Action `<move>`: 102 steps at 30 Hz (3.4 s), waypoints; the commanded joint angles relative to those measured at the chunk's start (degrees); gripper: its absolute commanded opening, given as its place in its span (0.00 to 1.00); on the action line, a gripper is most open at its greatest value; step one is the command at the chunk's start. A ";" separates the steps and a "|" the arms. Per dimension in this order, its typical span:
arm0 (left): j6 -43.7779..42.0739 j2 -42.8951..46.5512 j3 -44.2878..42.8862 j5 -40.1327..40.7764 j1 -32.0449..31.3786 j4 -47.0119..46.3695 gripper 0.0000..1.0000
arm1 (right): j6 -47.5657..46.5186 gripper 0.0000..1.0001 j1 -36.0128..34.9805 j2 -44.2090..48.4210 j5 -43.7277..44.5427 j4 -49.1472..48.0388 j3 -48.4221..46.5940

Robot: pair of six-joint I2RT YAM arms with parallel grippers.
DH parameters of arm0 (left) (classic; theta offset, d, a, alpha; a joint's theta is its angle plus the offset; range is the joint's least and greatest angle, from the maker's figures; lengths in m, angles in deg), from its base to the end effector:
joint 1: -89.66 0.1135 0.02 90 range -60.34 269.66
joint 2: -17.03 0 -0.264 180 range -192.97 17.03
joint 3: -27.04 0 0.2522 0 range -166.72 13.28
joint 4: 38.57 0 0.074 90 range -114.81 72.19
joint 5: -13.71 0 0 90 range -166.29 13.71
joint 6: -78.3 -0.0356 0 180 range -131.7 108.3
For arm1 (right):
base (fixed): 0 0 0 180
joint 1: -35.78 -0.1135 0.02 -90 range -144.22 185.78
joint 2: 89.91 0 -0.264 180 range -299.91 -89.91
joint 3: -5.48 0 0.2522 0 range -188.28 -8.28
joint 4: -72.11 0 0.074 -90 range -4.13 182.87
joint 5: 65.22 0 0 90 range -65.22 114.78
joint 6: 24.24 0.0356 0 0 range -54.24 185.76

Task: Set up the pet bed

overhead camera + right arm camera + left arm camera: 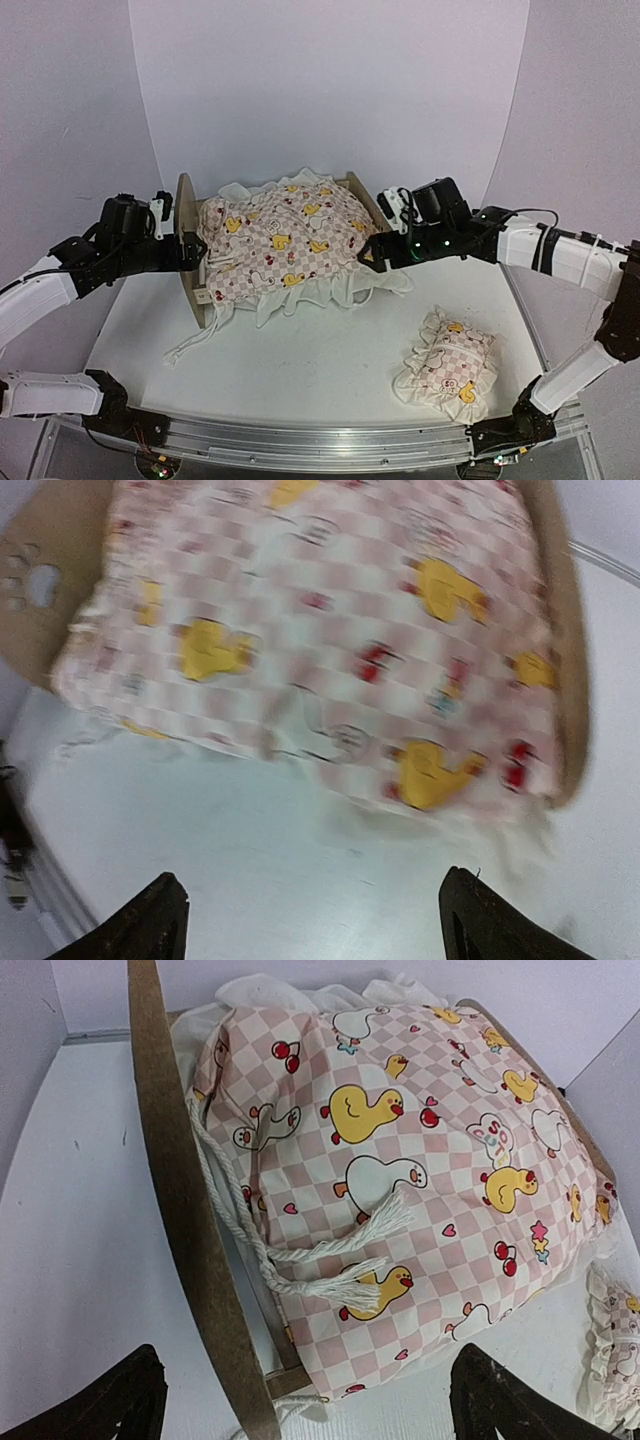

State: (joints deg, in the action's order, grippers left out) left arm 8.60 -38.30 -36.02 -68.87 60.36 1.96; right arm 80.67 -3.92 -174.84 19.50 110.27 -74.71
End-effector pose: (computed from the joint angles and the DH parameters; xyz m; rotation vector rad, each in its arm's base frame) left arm 0.1868 -0.0995 0.3053 0.0933 2.1584 -0.3667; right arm 0.2504 0.2122 0.2811 -0.5597 2.3230 0.5755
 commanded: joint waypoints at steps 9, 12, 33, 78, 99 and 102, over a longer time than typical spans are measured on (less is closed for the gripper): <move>6.18 -7.36 5.83 -25.89 1.77 -22.39 0.80 | 13.66 0.81 -20.74 -20.38 -3.26 -34.21 -8.24; 7.68 -8.27 5.81 -30.02 1.60 -24.48 0.74 | 17.40 0.71 -21.93 -24.73 -3.15 -39.33 -7.78; 9.66 16.88 12.95 -17.36 1.48 -11.04 0.89 | 30.48 0.48 -25.60 -42.09 11.25 -51.14 -11.99; -11.89 -9.48 28.60 6.29 -29.85 -53.36 0.15 | 0.72 0.00 -10.61 -25.55 -45.28 -38.38 -7.11; -26.28 -31.48 31.94 6.06 -29.94 -82.45 0.12 | 1.57 0.00 -10.40 -23.82 -45.21 -38.37 -7.74; -26.66 -32.92 31.09 5.45 -29.92 -83.58 0.12 | 1.73 0.00 -10.45 -23.54 -45.00 -38.33 -7.42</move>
State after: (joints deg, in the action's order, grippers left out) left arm -16.32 -69.82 -2.25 -64.10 30.40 -75.44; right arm 82.49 -14.50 -200.48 -24.32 73.29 -79.81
